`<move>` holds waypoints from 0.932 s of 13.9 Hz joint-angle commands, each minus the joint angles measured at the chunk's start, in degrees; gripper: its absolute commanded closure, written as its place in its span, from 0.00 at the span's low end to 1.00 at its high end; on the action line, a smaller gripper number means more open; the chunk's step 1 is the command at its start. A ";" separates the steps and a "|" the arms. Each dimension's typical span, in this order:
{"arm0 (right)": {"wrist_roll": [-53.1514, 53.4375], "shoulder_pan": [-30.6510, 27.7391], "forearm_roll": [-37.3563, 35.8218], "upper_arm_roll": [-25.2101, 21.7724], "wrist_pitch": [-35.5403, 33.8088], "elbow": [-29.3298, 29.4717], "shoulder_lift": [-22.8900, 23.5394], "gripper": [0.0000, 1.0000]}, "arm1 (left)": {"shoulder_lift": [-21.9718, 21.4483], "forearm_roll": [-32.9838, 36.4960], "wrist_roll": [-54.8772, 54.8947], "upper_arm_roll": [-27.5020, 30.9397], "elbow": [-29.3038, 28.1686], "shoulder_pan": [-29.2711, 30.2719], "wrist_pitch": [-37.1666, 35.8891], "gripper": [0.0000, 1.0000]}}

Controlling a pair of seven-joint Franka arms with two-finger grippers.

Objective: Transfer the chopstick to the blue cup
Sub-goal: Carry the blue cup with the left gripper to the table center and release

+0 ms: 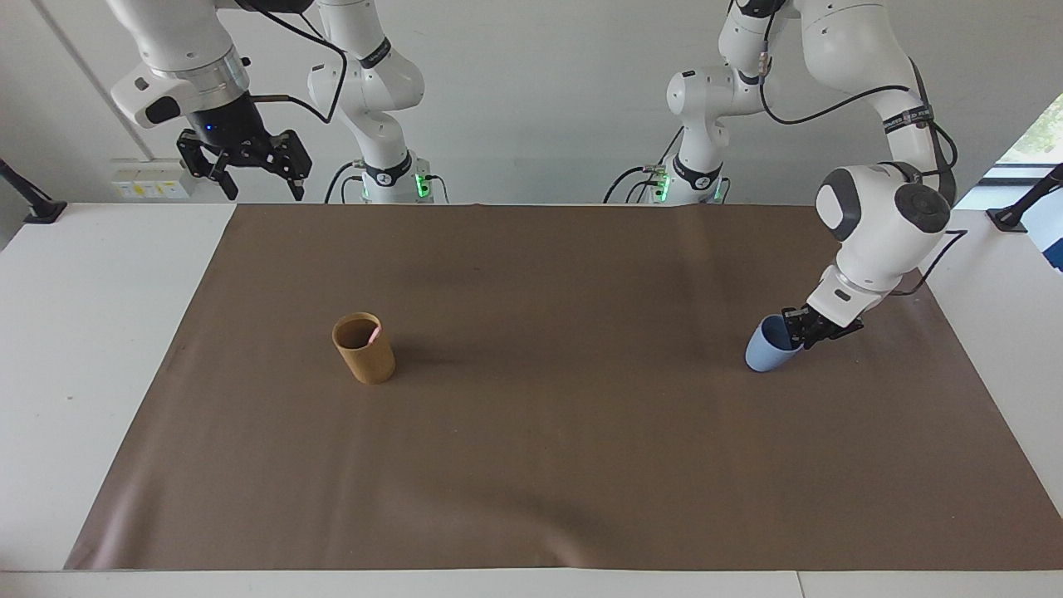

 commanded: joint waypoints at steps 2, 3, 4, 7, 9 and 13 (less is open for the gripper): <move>0.90 -0.63 0.97 0.27 -0.02 -0.37 -0.46 0.00 | -1.60 -1.12 -1.92 -0.69 -0.52 -2.31 -1.87 1.00; 0.99 -0.63 1.05 0.27 -0.02 -0.37 -0.46 0.00 | -1.61 -1.12 -3.58 -0.78 -0.52 -4.41 -1.88 1.00; 0.90 -0.63 0.97 0.27 -0.02 -0.46 -0.46 0.00 | -1.69 -1.12 -6.56 -0.78 -0.70 -7.39 -1.19 1.00; 0.90 -0.80 0.79 0.10 -0.89 -0.46 -0.55 0.00 | -2.04 -1.12 -19.73 -0.87 -0.96 -16.70 -0.04 1.00; 0.99 -0.89 0.97 -0.17 -0.28 -0.37 -0.37 0.00 | -2.57 -1.12 -26.86 -0.87 -1.14 -22.25 0.05 1.00; 0.99 -0.72 0.97 -0.17 -0.19 -0.37 -0.37 0.00 | -1.78 -1.21 -39.88 -0.87 -1.75 -33.33 3.29 1.00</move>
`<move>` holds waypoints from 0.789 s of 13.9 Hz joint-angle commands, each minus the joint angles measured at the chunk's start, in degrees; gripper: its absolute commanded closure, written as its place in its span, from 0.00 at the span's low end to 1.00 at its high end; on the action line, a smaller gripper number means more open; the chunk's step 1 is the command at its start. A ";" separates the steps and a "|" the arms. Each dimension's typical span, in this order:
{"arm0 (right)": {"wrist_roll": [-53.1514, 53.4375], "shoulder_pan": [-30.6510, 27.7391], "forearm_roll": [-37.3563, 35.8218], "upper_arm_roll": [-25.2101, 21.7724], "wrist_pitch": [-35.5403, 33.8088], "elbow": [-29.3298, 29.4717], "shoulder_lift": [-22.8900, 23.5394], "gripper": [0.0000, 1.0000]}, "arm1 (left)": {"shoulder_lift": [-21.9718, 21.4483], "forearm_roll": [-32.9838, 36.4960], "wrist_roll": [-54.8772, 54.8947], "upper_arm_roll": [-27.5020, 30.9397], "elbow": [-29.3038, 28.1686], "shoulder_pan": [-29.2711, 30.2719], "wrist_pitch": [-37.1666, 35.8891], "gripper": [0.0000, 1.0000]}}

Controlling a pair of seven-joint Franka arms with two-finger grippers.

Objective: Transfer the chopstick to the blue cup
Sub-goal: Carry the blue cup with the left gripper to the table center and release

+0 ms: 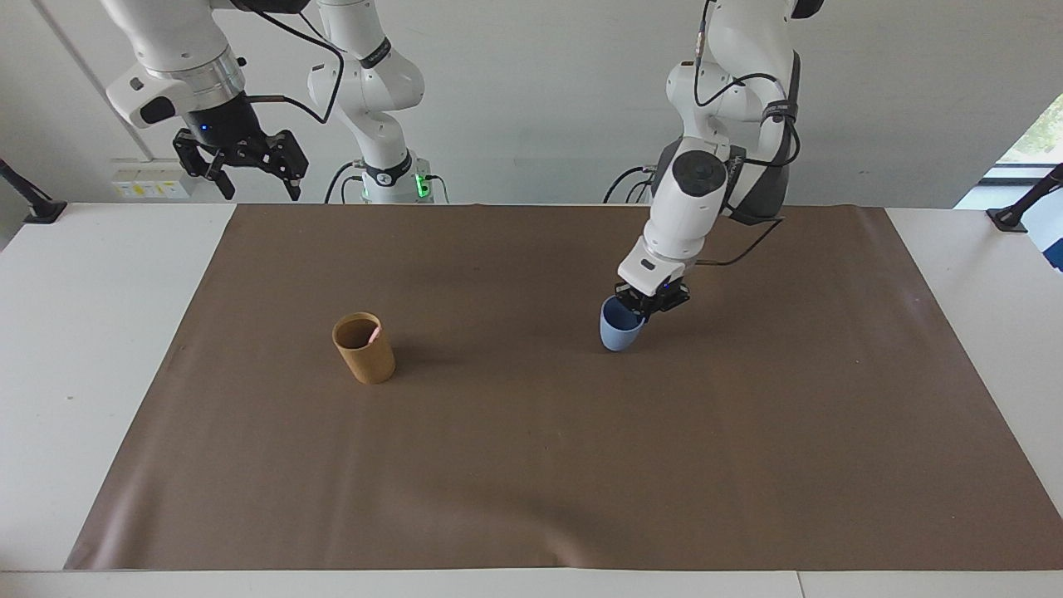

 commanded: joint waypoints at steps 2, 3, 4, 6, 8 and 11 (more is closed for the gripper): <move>0.73 -0.76 0.70 0.08 0.00 -0.37 -0.46 0.00 | -0.30 -0.56 -5.33 1.17 -2.08 -5.68 5.27 0.98; 0.20 -0.67 0.96 0.08 0.17 -0.46 -0.46 0.00 | -0.30 -1.43 -4.90 1.25 -1.99 -6.04 5.19 0.78; 0.20 -0.15 1.14 0.17 1.13 -1.07 -0.63 0.00 | 0.05 -2.92 -4.55 1.26 -1.30 -5.60 4.92 0.33; 0.37 0.12 1.32 0.26 4.91 -2.73 -1.33 0.00 | 0.05 -3.11 -4.54 1.26 -0.94 -5.69 4.57 0.00; 0.38 -0.06 1.32 0.26 4.83 -3.18 -1.51 0.00 | -1.44 -3.11 -4.11 1.34 -0.42 -4.47 3.26 0.00; 0.20 0.12 1.41 0.26 5.27 -4.93 -1.60 0.00 | -6.69 -3.11 1.23 1.78 -1.02 -1.13 -2.53 0.00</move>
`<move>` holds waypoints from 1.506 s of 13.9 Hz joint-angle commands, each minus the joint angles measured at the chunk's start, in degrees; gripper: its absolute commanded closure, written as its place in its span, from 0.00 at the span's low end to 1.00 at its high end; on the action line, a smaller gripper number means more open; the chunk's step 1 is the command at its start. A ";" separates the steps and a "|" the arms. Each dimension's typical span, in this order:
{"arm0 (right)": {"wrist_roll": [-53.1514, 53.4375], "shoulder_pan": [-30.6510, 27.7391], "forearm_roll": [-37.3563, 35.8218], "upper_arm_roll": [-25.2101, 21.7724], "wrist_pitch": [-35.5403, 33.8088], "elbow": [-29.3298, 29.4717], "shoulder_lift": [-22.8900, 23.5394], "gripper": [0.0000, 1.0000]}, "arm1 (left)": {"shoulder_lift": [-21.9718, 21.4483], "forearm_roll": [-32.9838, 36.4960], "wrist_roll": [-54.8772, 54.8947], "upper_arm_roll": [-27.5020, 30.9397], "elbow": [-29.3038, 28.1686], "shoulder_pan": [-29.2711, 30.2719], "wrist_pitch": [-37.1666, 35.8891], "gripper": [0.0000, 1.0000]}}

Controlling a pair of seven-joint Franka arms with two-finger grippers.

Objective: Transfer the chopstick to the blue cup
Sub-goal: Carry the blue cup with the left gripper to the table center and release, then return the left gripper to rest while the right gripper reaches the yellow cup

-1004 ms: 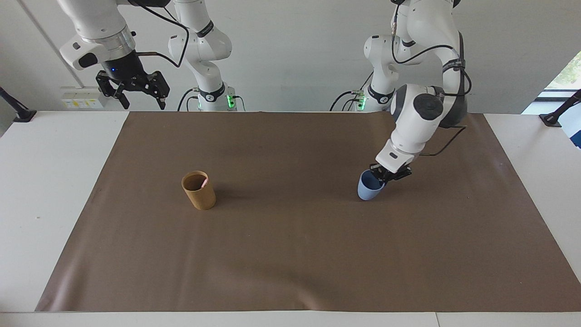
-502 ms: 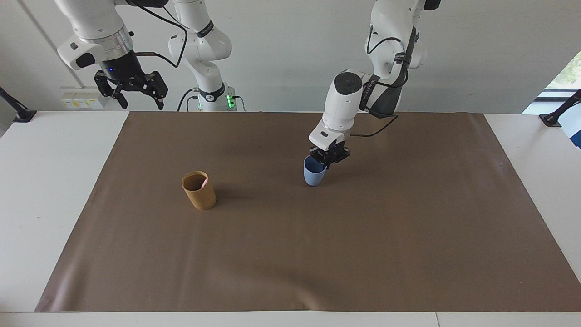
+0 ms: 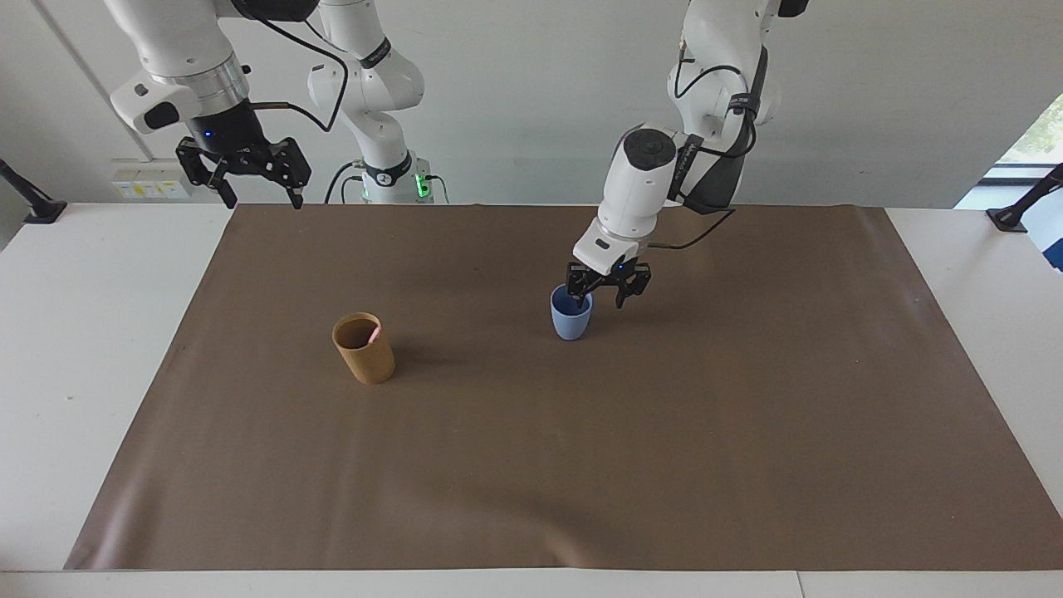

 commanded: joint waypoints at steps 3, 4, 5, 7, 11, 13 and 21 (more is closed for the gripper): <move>-5.13 -0.37 5.09 0.13 6.21 -5.03 -0.79 0.00 | -10.49 -0.87 13.80 0.29 -1.56 9.29 -11.09 0.00; -8.38 -0.63 5.90 0.13 7.19 -6.17 -0.61 0.00 | -11.64 -0.87 16.96 0.29 -1.39 11.66 -13.03 0.00; -11.72 -0.46 6.69 0.13 8.94 -7.83 -0.52 0.00 | -12.69 -0.87 20.04 0.29 -0.86 13.86 -15.05 0.00; -21.37 0.06 9.93 0.30 13.15 -10.65 -0.17 0.00 | -13.67 -0.69 27.68 0.38 2.80 18.69 -19.79 0.00; -38.70 1.65 15.22 0.48 22.30 -14.53 2.46 0.00 | -12.53 -0.25 33.95 0.38 15.55 24.60 -31.57 0.00; -46.09 2.52 17.58 0.39 26.34 -14.53 5.00 0.00 | -10.96 2.72 35.36 0.38 21.08 26.45 -35.96 0.00; -47.35 5.34 21.55 0.39 37.60 -14.44 12.39 0.00 | -10.07 2.65 35.45 0.47 24.37 26.63 -44.25 0.00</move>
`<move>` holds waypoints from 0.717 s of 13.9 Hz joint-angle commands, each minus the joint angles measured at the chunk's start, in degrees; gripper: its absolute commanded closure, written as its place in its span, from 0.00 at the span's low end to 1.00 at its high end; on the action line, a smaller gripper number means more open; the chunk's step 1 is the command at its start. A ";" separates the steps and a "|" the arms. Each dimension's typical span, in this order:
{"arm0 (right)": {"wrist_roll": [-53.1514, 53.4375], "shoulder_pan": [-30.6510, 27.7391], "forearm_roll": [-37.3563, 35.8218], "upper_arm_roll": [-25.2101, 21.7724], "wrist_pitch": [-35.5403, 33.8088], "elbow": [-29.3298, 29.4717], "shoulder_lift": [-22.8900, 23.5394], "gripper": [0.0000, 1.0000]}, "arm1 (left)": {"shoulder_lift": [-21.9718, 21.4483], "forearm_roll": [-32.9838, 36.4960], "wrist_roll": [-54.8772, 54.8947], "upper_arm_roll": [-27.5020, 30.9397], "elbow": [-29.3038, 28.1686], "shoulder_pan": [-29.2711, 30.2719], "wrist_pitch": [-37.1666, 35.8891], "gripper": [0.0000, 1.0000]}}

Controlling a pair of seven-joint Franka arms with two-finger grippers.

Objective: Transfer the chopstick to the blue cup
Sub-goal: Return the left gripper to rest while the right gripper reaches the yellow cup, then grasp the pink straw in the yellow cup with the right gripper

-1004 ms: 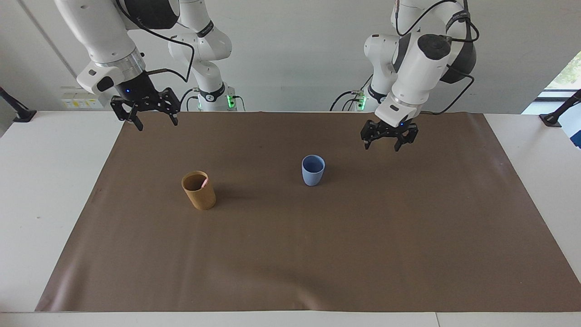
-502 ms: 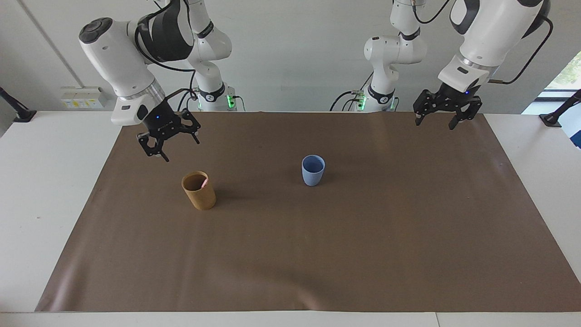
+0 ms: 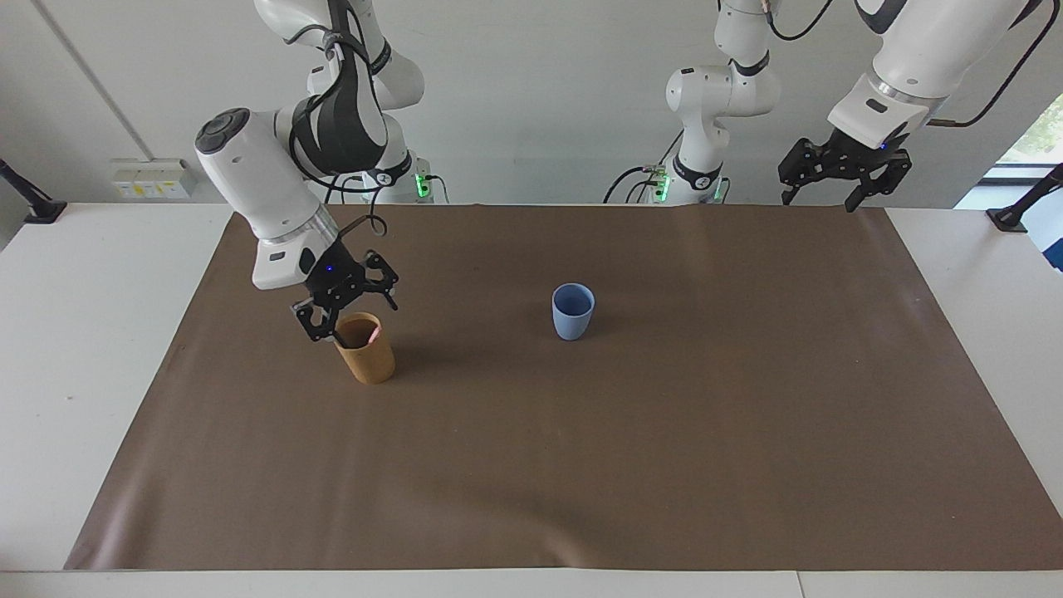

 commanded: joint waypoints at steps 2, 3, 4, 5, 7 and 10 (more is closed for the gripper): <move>-1.47 -0.13 1.73 -0.05 3.49 0.12 2.32 0.00 | 0.35 0.60 0.46 -0.56 1.14 0.73 -1.50 0.00; -1.39 -0.05 1.73 -0.05 4.10 0.47 3.02 0.09 | 0.35 0.60 0.46 -0.47 1.23 0.81 -1.06 0.00; -1.04 0.04 1.73 -0.05 4.89 0.56 3.21 0.20 | 0.35 0.60 0.46 -0.56 1.23 0.73 -0.97 0.00; -1.03 0.04 1.73 -0.05 4.90 0.56 3.21 0.31 | 0.35 0.60 0.46 -0.56 1.23 0.64 -1.06 0.00; -1.12 -0.13 2.34 -0.05 4.46 0.74 3.21 0.47 | 0.35 0.51 0.37 -0.56 1.23 0.64 -1.32 0.00; -0.95 -0.31 4.45 -0.05 3.85 0.74 3.12 0.68 | 0.35 0.51 0.46 -0.47 1.23 0.82 -1.32 0.00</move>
